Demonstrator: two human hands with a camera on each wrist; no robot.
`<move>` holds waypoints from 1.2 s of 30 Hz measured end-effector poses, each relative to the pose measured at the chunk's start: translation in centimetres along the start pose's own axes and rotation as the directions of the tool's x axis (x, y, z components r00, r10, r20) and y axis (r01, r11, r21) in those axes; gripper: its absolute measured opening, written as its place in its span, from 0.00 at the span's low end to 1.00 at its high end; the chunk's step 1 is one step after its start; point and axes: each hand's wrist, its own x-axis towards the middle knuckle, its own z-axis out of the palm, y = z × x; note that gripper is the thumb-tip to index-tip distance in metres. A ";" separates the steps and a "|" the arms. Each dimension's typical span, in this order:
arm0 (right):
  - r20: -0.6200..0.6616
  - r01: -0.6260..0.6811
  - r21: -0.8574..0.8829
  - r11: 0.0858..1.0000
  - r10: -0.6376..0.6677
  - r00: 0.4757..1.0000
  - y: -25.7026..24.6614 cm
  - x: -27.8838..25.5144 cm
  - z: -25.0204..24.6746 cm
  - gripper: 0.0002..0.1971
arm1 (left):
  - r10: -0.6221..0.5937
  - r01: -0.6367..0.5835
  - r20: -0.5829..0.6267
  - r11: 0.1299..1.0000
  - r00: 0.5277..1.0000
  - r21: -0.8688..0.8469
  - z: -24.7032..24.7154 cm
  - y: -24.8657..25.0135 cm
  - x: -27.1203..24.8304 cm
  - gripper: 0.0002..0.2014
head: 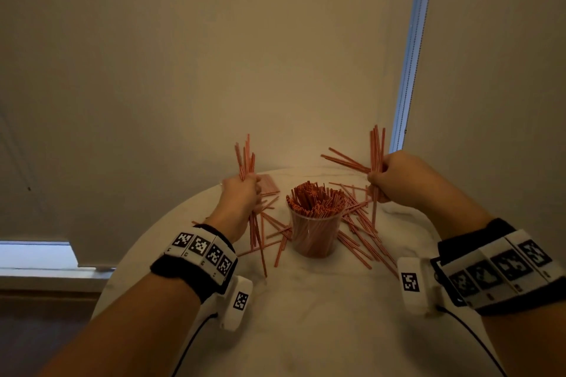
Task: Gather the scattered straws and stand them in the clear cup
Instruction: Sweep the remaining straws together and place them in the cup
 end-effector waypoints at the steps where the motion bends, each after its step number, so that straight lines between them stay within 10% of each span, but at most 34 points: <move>1: -0.012 0.033 0.059 0.998 -0.032 0.999 -0.6 -0.3 0.0 0.07 | 0.012 -0.012 0.000 0.999 1.000 -0.036 0.1 0.6 0.1 0.10; 7: -0.042 0.214 0.219 0.952 -0.210 0.977 -5.0 -2.4 2.2 0.06 | 0.079 -0.044 0.139 0.970 0.987 -0.238 1.9 4.1 -2.1 0.23; 12: -0.022 0.306 0.138 0.942 -0.306 0.952 -8.2 -2.8 5.6 0.04 | 0.195 -0.183 0.312 0.981 0.930 -0.069 3.7 3.6 -3.3 0.27; 19: -0.029 0.364 0.023 0.931 -0.364 0.931 -9.4 -1.2 8.0 0.03 | 0.258 -0.266 0.075 0.955 0.963 0.133 3.8 2.2 -0.6 0.20; 24: 0.068 0.365 -0.020 0.931 -0.363 0.929 -8.9 0.0 7.2 0.13 | 0.160 -0.164 -0.037 0.953 0.986 -0.253 3.2 2.8 1.7 0.14; 29: 0.306 0.326 0.010 0.945 -0.313 0.899 -7.8 0.2 6.1 0.23 | 0.053 -0.025 0.025 0.770 0.998 -0.638 1.5 3.5 3.0 0.15; 36: 0.399 0.322 0.135 0.937 -0.349 0.848 -8.1 -0.1 6.5 0.04 | 0.129 -0.023 0.089 0.682 0.988 -0.731 1.3 3.9 2.4 0.13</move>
